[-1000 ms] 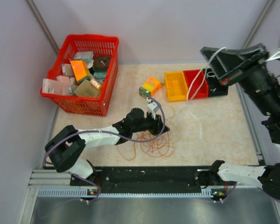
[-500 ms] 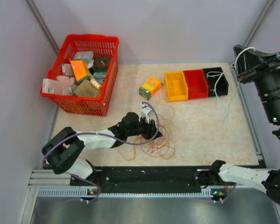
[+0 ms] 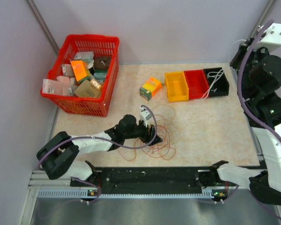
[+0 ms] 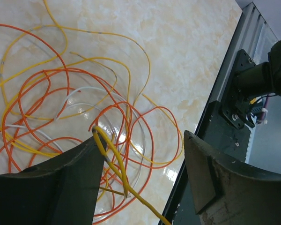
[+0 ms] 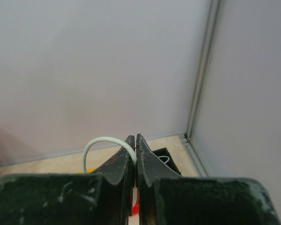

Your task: Untangle the cables

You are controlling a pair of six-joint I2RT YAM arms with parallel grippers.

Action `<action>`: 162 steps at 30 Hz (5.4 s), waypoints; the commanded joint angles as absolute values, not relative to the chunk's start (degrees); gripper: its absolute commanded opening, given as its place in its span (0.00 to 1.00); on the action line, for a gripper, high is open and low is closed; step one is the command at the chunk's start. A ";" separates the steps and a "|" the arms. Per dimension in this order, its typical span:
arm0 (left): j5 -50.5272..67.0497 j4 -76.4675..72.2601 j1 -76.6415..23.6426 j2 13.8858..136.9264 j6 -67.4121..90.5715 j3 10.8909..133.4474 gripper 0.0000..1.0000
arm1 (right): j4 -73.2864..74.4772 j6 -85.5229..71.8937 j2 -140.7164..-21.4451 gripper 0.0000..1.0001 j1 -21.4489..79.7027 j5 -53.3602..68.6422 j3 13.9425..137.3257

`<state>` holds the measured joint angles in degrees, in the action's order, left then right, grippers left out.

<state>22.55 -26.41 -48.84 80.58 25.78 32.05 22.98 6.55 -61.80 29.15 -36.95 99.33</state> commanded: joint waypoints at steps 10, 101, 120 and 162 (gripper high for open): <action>26.98 -34.53 -49.04 75.41 24.26 27.07 0.93 | 22.24 -4.31 -78.47 0.00 8.97 -21.98 122.59; 26.11 -39.02 -49.39 75.68 24.17 25.23 0.95 | 19.06 -23.48 -112.14 0.00 -11.77 0.54 119.17; 26.63 -39.37 -49.39 75.94 24.17 25.22 0.95 | 18.46 -8.08 -116.54 0.00 -11.96 -14.69 120.59; 26.55 -18.82 -49.31 73.30 25.05 40.25 0.94 | 37.52 -15.38 -118.66 0.49 -9.05 -3.52 108.72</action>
<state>27.42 -23.20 -49.23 74.70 25.04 36.42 34.39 -17.04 -125.80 -9.17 -3.38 106.15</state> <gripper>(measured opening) 0.932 0.373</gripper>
